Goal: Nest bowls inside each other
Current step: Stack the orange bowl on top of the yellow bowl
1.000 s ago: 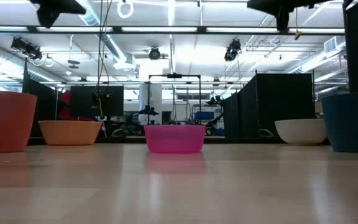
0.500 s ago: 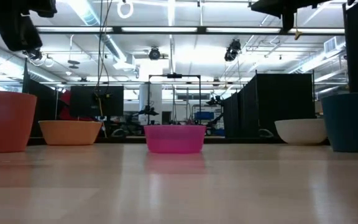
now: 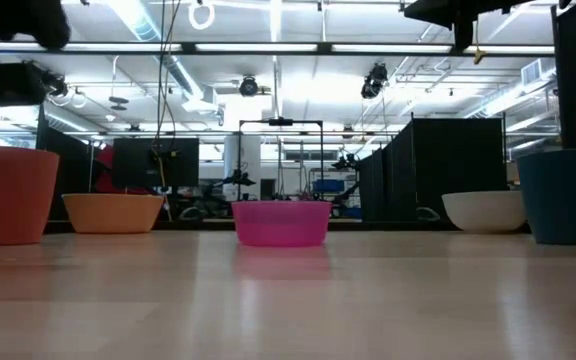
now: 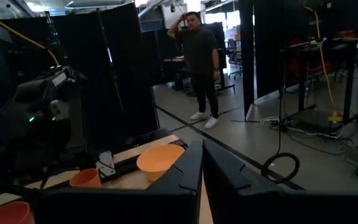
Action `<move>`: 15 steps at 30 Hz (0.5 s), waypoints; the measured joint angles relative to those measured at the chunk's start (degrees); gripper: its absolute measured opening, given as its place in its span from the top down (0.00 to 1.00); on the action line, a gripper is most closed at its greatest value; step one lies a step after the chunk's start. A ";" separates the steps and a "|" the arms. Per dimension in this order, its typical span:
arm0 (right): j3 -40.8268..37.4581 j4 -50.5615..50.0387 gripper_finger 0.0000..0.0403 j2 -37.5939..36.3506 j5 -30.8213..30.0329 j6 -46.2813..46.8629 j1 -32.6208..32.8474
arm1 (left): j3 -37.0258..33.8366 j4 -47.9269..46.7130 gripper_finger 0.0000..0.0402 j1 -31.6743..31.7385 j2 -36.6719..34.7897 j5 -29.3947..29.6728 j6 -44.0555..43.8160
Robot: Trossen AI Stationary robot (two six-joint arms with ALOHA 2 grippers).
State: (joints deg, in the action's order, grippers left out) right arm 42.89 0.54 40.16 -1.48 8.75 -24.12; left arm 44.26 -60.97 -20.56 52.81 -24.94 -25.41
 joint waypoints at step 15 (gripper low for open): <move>0.02 -0.02 1.00 0.00 -0.17 -0.02 0.00 | -10.29 13.52 0.29 -10.02 4.43 7.00 -14.81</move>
State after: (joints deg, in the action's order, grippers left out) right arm 42.92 0.51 40.16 -1.64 8.73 -24.12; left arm 33.97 -47.46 -30.58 57.25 -17.94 -40.22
